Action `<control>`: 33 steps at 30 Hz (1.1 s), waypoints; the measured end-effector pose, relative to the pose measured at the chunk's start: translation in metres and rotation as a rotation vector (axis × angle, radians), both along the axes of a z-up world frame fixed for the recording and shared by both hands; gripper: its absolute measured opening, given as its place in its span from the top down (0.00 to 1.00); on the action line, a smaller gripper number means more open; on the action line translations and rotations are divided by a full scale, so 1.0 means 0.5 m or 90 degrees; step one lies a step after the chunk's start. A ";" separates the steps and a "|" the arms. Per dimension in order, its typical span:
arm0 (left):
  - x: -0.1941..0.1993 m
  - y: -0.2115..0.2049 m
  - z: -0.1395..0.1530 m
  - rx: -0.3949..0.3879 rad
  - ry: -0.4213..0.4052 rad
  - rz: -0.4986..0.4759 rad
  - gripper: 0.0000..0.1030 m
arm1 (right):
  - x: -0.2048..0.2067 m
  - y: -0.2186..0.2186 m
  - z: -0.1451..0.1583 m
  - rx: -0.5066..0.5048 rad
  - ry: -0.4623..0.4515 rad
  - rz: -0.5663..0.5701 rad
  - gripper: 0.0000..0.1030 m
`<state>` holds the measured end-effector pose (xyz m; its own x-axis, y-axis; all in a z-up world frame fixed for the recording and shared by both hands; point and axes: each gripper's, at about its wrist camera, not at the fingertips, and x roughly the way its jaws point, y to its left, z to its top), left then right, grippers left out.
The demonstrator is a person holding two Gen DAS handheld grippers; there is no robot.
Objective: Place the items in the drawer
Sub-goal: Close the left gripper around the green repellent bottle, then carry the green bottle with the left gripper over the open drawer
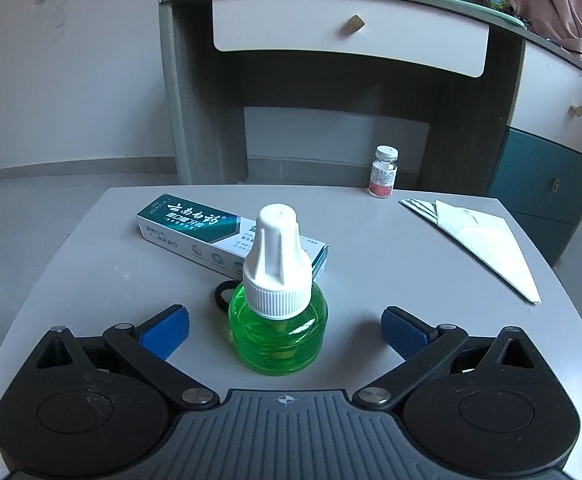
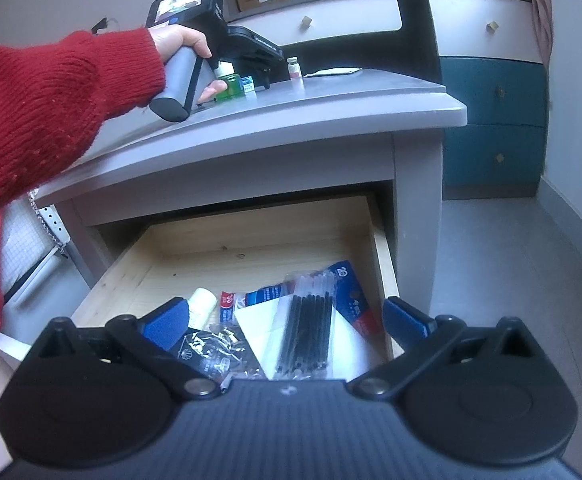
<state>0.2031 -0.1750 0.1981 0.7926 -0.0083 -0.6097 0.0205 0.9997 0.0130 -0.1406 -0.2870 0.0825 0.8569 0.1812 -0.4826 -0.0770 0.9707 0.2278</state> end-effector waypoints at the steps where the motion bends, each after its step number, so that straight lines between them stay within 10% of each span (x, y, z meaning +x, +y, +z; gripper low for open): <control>1: -0.003 -0.001 0.002 0.003 -0.010 0.002 0.44 | 0.000 0.000 0.000 0.000 0.000 0.001 0.00; 2: -0.007 -0.006 0.004 0.020 -0.018 0.004 0.57 | -0.001 0.001 0.000 -0.001 -0.001 0.001 0.00; 33: -0.235 0.013 0.113 0.089 -0.116 -0.014 0.57 | -0.037 0.011 0.020 -0.013 -0.045 0.009 0.00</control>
<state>0.0856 -0.1685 0.2546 0.8900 0.0481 -0.4533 0.0265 0.9873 0.1569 -0.1592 -0.2815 0.0926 0.8864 0.1836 -0.4249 -0.1055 0.9739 0.2008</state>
